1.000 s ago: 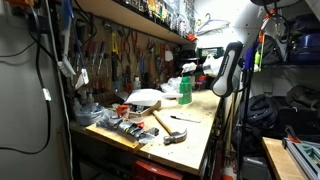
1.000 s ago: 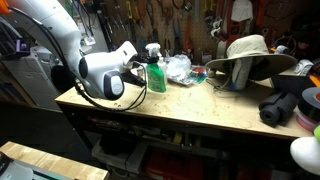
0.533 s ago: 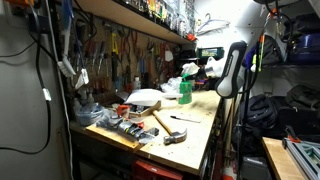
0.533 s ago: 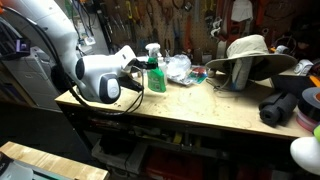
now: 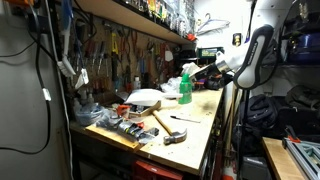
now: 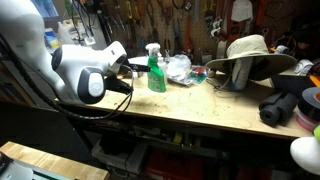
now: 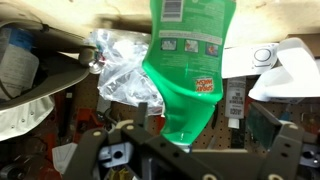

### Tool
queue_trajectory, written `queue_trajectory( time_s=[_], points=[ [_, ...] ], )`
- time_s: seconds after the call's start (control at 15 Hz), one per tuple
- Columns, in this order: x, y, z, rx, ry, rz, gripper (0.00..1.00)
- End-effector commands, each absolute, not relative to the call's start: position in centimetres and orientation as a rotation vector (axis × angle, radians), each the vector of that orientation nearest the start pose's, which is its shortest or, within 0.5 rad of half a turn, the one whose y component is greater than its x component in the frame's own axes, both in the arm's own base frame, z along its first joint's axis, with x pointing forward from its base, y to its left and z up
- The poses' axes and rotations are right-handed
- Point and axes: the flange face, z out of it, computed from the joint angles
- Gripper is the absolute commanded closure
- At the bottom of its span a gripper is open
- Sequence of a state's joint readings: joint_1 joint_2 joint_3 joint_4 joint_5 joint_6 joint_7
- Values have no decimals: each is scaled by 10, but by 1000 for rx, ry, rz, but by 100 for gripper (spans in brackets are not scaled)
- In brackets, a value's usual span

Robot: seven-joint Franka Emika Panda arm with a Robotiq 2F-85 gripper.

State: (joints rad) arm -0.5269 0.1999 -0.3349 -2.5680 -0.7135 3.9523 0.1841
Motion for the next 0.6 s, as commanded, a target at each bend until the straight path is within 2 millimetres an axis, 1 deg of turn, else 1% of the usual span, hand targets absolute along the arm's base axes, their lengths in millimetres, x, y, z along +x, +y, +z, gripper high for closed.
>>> queue_trajectory(
  time_s=[0.0,0.07,0.13,0.27,0.33,0.4,0.53],
  points=[
    [333,-281,359,-3035,318,-1545,0],
    [327,-277,366,-3069,293,-1489,0],
    [327,-266,369,-3071,261,-1451,0],
    [330,-242,367,-3047,215,-1383,0],
    [329,-237,367,-3043,216,-1351,0],
    [329,-230,361,-3037,201,-1309,0],
    [329,-228,347,-3081,196,-1193,0]
  ],
)
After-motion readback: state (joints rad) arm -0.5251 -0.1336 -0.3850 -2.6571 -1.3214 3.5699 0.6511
